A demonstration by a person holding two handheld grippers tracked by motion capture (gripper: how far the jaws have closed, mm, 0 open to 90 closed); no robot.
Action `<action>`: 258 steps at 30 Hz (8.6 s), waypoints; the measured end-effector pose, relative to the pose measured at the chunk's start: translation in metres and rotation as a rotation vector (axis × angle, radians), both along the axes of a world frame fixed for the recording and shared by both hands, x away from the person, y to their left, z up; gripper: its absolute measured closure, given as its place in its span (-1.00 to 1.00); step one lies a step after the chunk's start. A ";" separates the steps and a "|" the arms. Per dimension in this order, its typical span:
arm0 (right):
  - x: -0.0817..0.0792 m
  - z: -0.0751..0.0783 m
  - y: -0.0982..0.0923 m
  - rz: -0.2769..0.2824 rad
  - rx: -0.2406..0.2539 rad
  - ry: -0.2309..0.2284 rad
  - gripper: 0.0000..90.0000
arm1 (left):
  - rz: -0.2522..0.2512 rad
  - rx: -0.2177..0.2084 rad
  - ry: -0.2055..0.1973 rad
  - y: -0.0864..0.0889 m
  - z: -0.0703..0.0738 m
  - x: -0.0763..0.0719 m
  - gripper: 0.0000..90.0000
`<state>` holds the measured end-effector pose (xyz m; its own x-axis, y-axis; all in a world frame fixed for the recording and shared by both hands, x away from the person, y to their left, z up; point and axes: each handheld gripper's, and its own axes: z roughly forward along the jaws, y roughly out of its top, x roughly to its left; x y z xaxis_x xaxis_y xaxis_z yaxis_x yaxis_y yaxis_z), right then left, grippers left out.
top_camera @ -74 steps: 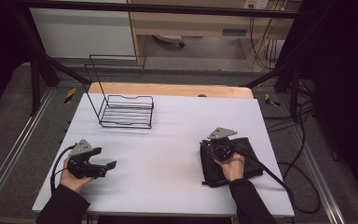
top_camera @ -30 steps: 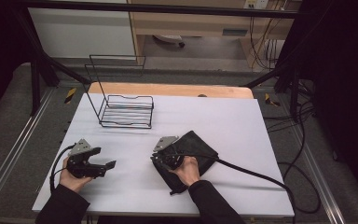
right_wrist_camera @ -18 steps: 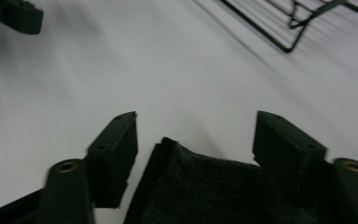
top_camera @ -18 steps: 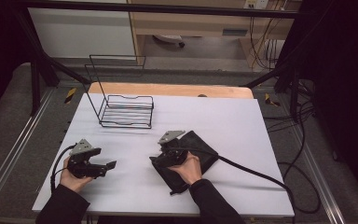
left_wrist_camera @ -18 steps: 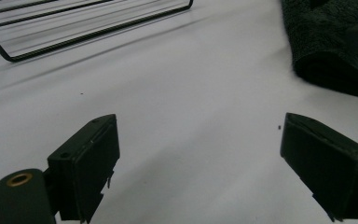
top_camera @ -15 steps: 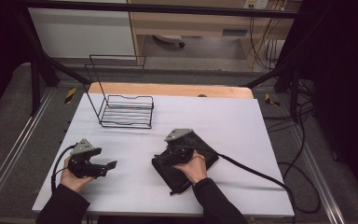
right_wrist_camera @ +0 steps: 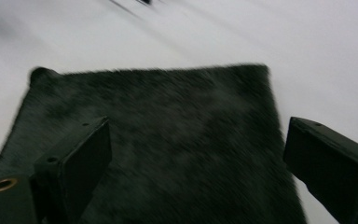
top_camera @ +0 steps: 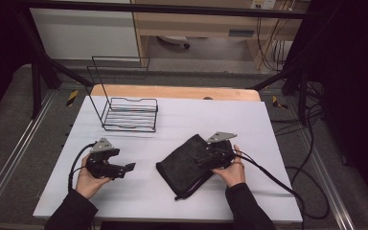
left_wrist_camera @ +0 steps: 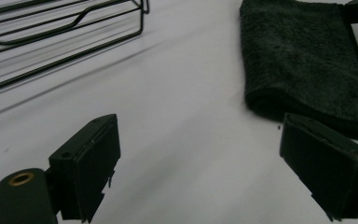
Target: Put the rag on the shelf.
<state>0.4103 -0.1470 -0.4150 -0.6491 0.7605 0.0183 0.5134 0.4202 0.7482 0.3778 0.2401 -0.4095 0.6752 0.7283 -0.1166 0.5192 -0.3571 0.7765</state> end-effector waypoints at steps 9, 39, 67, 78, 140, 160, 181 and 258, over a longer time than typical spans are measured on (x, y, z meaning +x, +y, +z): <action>-0.010 -0.013 -0.053 -0.137 0.068 0.003 -0.58 | -0.035 0.017 0.036 -0.060 0.004 0.020 -0.37; -0.009 -0.032 -0.057 -0.187 0.128 0.169 0.75 | -0.120 0.019 0.264 -0.096 -0.030 0.032 0.74; 0.046 -0.013 0.036 0.048 0.055 0.044 0.81 | -0.060 0.007 0.233 -0.062 -0.026 -0.057 0.76; 0.018 -0.009 0.032 0.041 0.110 0.023 -0.20 | -0.009 -0.032 0.187 -0.052 -0.021 -0.054 0.19; -0.037 -0.010 -0.004 0.044 0.214 0.032 -0.84 | 0.039 0.032 0.085 -0.046 0.000 0.036 -0.53; -0.033 -0.015 -0.005 0.028 0.198 0.050 -0.87 | 0.139 0.058 0.142 -0.066 -0.029 0.083 -0.03; -0.016 -0.014 -0.002 0.004 0.201 0.044 -0.94 | 0.104 -0.019 0.209 -0.074 -0.037 0.081 0.73; 0.013 0.021 0.032 0.003 0.317 0.016 0.74 | 0.053 -0.114 -0.052 -0.063 0.035 0.036 0.83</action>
<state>0.4233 -0.1151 -0.3943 -0.6493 0.7131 0.2643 0.5249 0.1687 0.8343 0.4139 0.1772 -0.3747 0.6438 0.7469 -0.1665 0.4929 -0.2383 0.8369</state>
